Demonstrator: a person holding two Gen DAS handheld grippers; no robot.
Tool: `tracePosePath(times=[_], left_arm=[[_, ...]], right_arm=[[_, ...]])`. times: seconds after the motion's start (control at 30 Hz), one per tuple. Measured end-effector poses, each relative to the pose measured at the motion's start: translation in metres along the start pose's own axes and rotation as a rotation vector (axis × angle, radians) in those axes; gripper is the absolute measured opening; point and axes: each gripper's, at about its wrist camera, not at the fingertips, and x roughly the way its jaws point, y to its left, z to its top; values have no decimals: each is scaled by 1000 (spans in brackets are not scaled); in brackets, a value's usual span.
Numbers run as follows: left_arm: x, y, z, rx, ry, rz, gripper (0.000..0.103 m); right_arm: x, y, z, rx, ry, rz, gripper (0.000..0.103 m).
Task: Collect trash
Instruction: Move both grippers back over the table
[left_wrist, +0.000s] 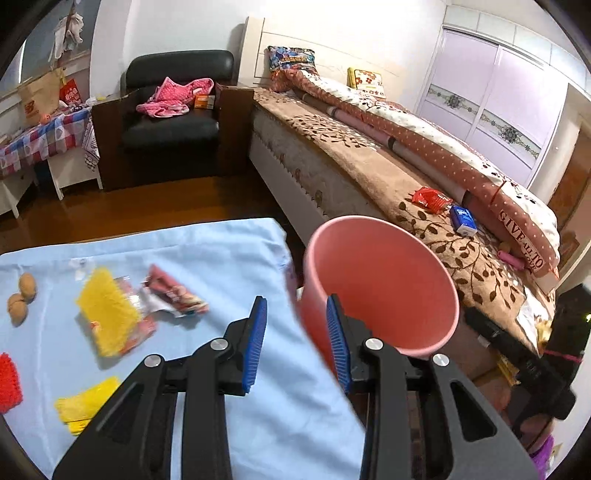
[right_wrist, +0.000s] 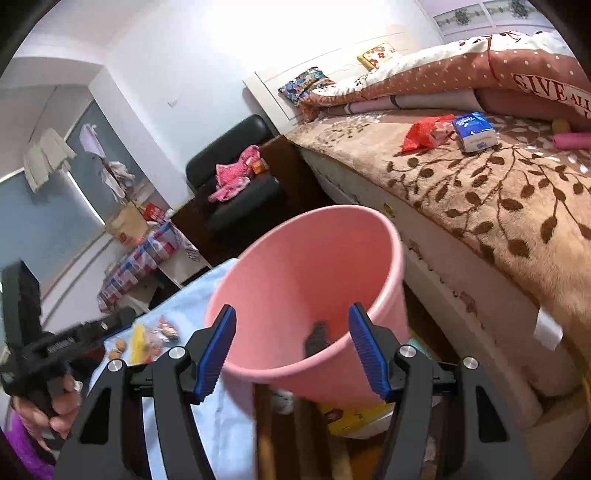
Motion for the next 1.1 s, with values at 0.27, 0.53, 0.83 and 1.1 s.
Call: tracePosePath(times=[0.27, 0.53, 0.83, 1.1], left_arm=[[-48, 44, -7, -38, -58, 4, 34], [-106, 89, -26, -47, -143, 76, 34], [-142, 139, -43, -109, -200, 167, 34], [-144, 183, -63, -160, -170, 251, 34]], right_arm=[[-11, 72, -11, -101, 1, 29, 63], [-4, 136, -33, -146, 87, 81, 63], [13, 187, -54, -188, 134, 97, 63], [61, 190, -74, -209, 249, 93, 63]])
